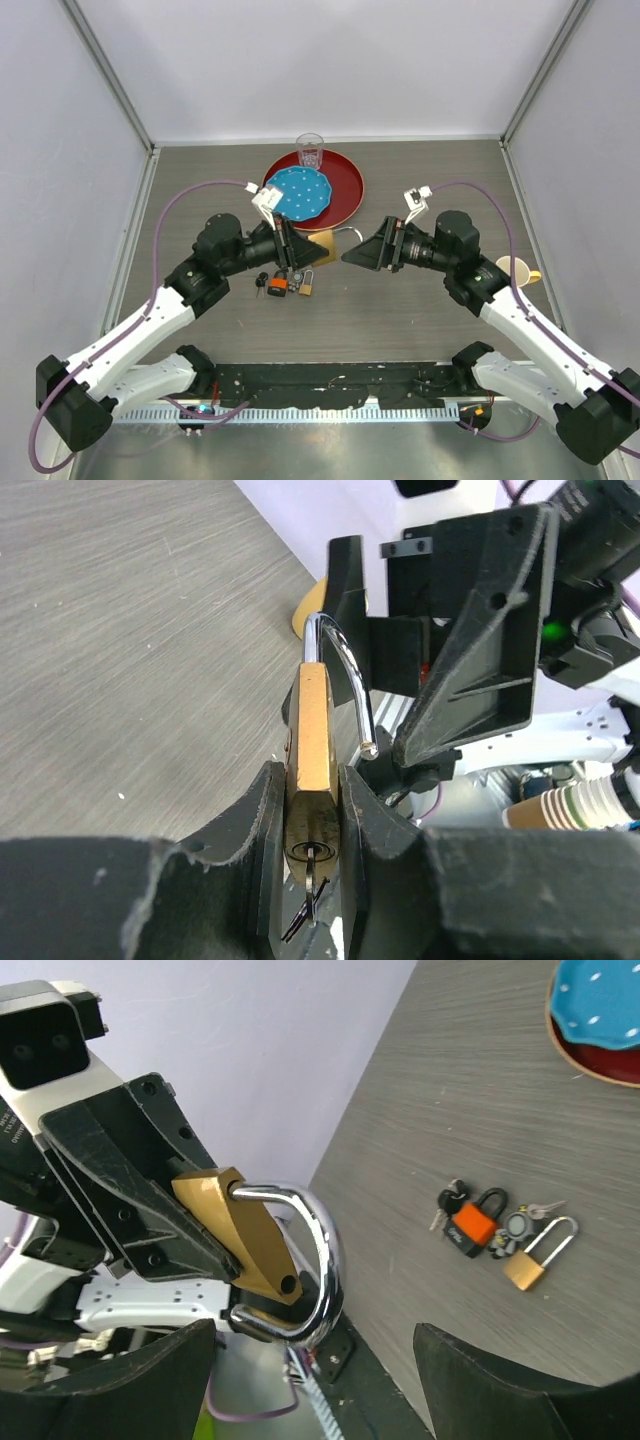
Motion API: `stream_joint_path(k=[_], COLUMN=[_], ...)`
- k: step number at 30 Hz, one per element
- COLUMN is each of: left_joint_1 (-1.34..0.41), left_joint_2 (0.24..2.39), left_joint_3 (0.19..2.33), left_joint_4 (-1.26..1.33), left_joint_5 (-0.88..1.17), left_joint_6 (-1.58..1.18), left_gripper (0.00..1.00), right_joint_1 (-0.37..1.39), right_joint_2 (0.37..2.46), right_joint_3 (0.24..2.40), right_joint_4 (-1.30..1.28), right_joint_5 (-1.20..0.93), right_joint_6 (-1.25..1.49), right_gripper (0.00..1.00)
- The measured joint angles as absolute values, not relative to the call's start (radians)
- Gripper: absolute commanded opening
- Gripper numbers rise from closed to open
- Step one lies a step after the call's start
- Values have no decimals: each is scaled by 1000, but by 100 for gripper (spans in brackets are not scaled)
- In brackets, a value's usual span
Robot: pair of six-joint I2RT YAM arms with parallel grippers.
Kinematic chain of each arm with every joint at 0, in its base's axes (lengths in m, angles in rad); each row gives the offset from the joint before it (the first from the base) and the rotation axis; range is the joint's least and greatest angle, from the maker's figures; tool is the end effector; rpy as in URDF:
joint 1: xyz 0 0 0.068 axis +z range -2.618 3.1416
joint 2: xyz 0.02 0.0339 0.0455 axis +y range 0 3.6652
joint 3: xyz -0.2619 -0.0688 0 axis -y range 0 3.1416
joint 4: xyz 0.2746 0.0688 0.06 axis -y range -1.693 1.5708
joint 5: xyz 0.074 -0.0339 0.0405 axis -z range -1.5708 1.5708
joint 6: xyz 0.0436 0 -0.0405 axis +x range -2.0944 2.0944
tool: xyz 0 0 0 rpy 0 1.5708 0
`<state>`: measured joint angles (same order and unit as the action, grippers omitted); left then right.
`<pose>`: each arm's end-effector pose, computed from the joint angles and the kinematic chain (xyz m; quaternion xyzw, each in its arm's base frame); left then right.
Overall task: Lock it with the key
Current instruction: Lock the lock.
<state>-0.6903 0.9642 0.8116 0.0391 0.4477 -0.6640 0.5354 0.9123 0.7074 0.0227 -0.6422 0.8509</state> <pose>0.1914 -0.1825 0.3334 0.1574 0.7255 -0.5359 0.4022 0.1999 0.1489 0.3038 -0.0849 0.7519 0.5745 0.3121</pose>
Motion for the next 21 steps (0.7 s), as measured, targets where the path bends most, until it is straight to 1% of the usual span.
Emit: stream_joint_path(k=[5, 9, 13, 21], left_joint_1=[-666, -661, -661, -661], left_joint_2=[933, 899, 878, 787], left_joint_3=[761, 717, 702, 595], left_joint_4=[40, 0, -54, -99], left_joint_5=[424, 400, 394, 416], left_joint_6=[-751, -795, -838, -914], left_gripper=[0, 0, 0, 0], right_joint_1=[535, 535, 535, 535], right_joint_2=[883, 842, 762, 588], right_joint_3=[778, 788, 785, 747], right_joint_4=[-141, -242, -323, -445], right_joint_5=[-579, -548, -525, -500], right_joint_6=[732, 684, 683, 693], right_gripper=[86, 87, 87, 87])
